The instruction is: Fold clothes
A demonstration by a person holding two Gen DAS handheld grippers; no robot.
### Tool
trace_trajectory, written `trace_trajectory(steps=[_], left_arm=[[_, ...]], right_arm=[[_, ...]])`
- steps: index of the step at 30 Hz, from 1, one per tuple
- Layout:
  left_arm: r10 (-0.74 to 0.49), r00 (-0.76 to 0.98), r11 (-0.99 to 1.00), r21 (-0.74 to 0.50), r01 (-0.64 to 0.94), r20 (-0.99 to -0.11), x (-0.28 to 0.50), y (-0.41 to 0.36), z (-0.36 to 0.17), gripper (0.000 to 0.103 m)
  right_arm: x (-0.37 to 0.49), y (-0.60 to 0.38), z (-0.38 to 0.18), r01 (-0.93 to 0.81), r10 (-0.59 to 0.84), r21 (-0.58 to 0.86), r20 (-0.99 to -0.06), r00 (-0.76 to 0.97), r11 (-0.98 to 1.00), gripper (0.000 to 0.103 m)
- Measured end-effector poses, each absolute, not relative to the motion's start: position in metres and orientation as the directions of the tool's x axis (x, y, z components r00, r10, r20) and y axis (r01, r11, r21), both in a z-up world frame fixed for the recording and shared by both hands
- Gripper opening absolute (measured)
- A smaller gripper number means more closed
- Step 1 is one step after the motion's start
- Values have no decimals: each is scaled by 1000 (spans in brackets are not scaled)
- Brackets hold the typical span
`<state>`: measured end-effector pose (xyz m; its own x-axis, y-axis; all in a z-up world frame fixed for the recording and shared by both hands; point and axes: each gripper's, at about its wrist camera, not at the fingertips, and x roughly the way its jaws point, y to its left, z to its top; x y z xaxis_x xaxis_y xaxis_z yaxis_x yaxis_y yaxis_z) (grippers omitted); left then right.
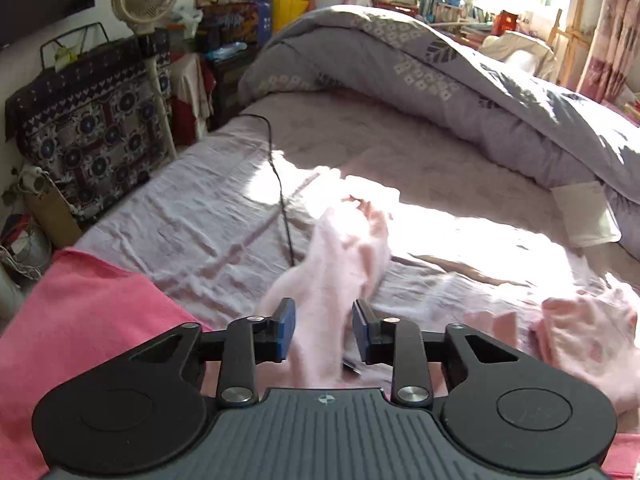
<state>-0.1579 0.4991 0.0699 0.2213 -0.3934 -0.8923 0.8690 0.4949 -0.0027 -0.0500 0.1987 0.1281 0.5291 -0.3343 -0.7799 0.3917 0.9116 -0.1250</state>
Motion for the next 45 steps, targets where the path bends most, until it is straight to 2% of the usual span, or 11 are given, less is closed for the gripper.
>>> trace_trajectory(steps=[5,10,11,13,15,22,27,32,41,43,45], left_arm=[[-395,224,493,0,870,-891,-159,501,70,103],[-384,218,495,-1,869,-897,-158,498,69,103],[-381,217,496,0,868,-899,-158,497,69,103],[-375,217,499,1,866,-902,-158,496,69,103],[-373,218,503,0,864,-902,-159,496,70,103],[-391,226,505,-3,863,-892,-161,500,69,103],[-392,221,499,-4,867,-893,-161,501,70,103],[-390,214,490,-5,872,-896,-160,500,70,103],[-388,204,480,-8,877,-899,-160,500,70,103],[-385,203,480,-8,877,-900,-160,500,70,103],[-383,204,483,-7,876,-901,-159,499,70,103]], right_arm=[[-37,184,103,452,-240,29,-815,527,892,45],[58,210,66,463,-277,-17,-820,500,886,88],[78,210,51,469,-283,-44,-846,452,882,87],[105,205,35,493,-285,-61,-875,392,868,30],[112,192,39,540,-274,-22,-878,392,842,10],[-6,128,164,517,-287,235,-613,736,823,13],[-80,76,122,733,-505,-118,-796,333,670,47],[-111,67,73,799,-525,-276,-849,57,535,46],[-20,267,30,-115,-502,-666,-653,567,737,72],[1,267,15,-194,-482,-650,-702,525,735,59],[23,263,2,-253,-460,-612,-756,465,750,15]])
